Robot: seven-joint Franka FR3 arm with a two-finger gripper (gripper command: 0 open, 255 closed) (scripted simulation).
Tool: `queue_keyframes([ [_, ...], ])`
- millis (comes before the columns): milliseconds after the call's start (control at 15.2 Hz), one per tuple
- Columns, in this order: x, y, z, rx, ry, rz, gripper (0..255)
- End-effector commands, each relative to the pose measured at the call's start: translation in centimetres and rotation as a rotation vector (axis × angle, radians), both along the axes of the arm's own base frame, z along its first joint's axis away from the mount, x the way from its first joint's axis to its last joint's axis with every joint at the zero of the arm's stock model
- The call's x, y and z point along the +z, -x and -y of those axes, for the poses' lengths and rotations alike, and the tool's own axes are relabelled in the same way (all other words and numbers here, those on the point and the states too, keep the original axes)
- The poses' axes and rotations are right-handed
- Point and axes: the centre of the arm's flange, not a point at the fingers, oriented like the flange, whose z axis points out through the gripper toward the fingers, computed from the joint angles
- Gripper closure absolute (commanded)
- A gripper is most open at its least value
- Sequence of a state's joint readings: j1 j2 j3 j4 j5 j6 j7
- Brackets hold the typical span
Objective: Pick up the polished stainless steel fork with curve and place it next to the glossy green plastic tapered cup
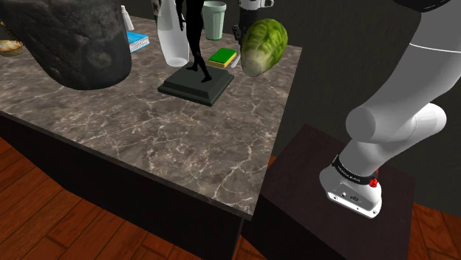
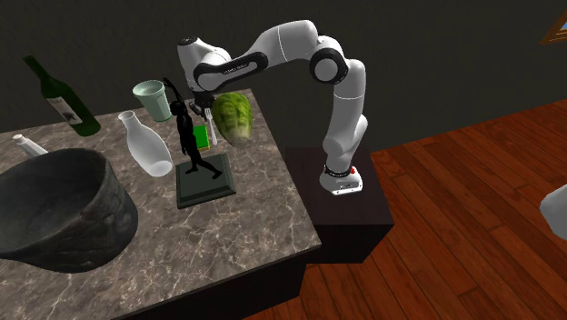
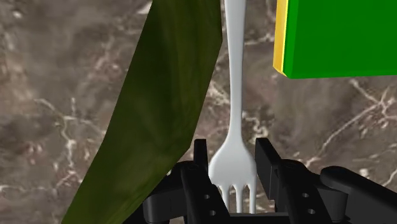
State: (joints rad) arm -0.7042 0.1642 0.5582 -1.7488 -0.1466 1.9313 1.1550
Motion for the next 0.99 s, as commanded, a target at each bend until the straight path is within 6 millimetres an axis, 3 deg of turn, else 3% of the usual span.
queue_keyframes([
  [0, -0.1, 0.0, 0.0, 0.0, 0.0, 0.0, 255],
  [264, -0.1, 0.0, 0.0, 0.0, 0.0, 0.0, 255],
  [330, -0.1, 0.0, 0.0, 0.0, 0.0, 0.0, 0],
  [660, -0.1, 0.0, 0.0, 0.0, 0.0, 0.0, 0],
  [924, 4.9, 0.2, -0.3, 0.0, 0.0, 0.0, 0],
])
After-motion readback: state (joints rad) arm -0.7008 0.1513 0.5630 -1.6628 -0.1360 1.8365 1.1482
